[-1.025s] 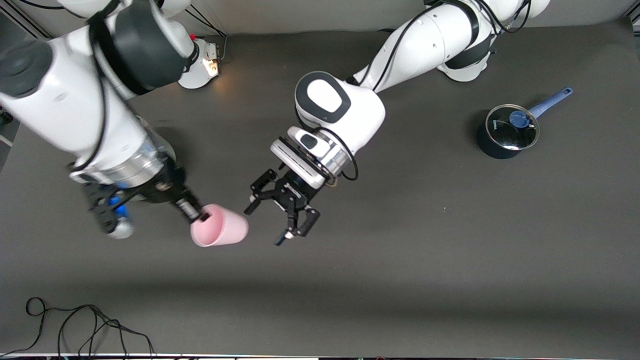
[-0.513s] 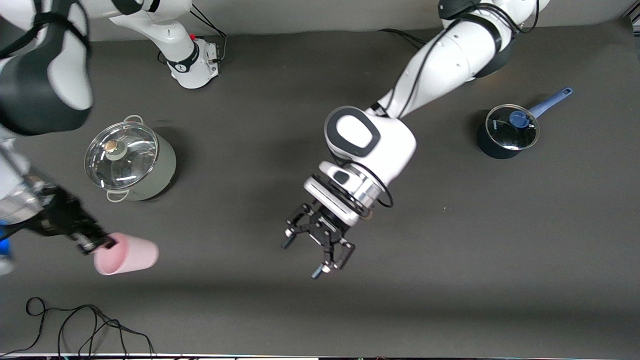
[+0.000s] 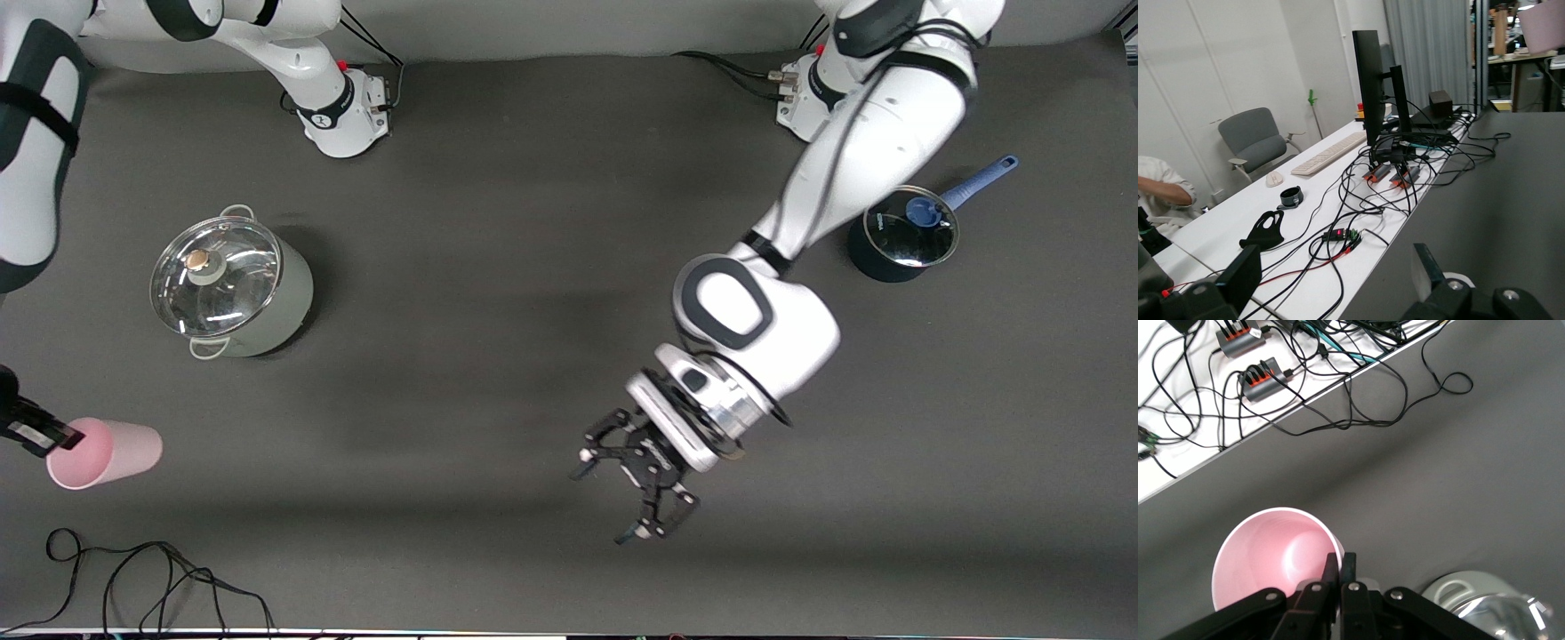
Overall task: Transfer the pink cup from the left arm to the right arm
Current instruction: 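Pull the cup away with the right gripper while the left gripper opens, then lower the pink cup onto the table with the right gripper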
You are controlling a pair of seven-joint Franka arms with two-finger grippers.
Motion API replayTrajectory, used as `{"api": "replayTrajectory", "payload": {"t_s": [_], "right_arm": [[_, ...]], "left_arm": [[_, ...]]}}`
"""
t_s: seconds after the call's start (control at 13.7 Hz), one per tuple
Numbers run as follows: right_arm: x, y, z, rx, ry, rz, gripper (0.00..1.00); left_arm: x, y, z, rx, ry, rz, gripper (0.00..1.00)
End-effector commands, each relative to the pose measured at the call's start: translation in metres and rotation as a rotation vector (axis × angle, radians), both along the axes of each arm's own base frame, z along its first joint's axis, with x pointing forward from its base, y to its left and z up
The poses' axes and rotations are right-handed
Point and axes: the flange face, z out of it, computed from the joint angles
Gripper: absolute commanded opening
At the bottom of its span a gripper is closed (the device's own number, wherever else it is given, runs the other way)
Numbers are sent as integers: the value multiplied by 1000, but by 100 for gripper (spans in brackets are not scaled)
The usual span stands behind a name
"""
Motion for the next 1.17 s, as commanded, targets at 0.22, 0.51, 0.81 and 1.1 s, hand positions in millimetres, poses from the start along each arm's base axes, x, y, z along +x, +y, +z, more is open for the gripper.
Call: {"api": "replayTrajectory", "payload": {"t_s": [0.22,0.51,0.81,1.1], "right_arm": [[8,9,-82,-22,16,76,0],[7,20,-156,-83,-6,142,0],[-24,23,-222,-105,-47,204,0],[-53,21,-267,-89,-86,228,0]], "left_arm": [[31,176,-17,169,48,-318,100],[25,301,-20,344,225,-468,100],[-7,392,29,495,558,-440,100],[-36,443,115,656,826,-298,100]]}}
